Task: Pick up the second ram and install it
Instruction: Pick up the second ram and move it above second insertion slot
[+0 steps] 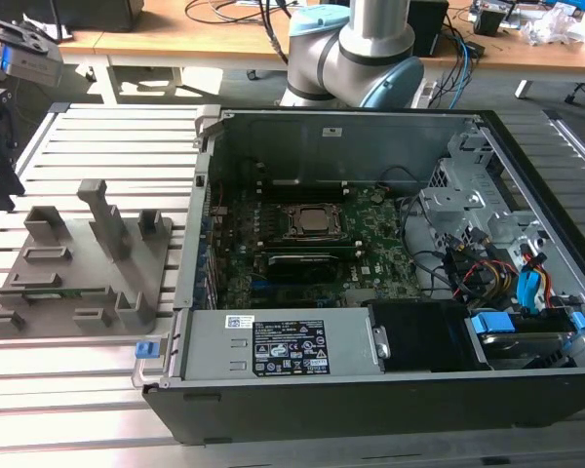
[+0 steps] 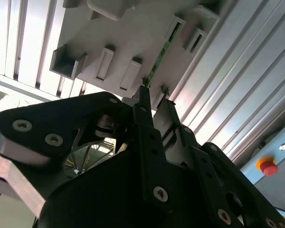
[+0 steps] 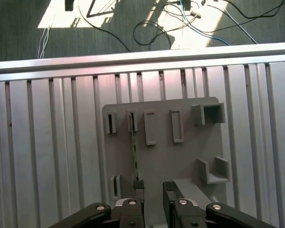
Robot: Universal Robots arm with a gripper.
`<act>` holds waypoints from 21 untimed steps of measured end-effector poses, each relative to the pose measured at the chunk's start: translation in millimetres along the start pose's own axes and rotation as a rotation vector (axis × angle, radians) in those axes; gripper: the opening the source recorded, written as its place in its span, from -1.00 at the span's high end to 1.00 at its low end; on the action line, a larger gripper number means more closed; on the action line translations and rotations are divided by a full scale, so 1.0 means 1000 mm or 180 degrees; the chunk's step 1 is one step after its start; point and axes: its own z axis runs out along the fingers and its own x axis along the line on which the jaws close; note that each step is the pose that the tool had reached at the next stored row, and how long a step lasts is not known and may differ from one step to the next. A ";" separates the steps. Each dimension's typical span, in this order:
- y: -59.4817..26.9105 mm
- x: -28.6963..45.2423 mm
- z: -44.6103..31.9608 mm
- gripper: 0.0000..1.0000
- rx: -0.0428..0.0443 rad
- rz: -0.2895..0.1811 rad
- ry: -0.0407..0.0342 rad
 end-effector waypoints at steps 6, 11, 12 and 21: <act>-0.0008 0.0000 0.0075 0.40 0.0000 0.0000 0.0000; -0.0013 0.0000 0.0142 0.40 0.0000 0.0000 0.0000; -0.0014 0.0000 0.0149 0.40 0.0000 0.0000 0.0000; -0.0020 0.0001 0.0270 0.40 0.0000 0.0000 0.0000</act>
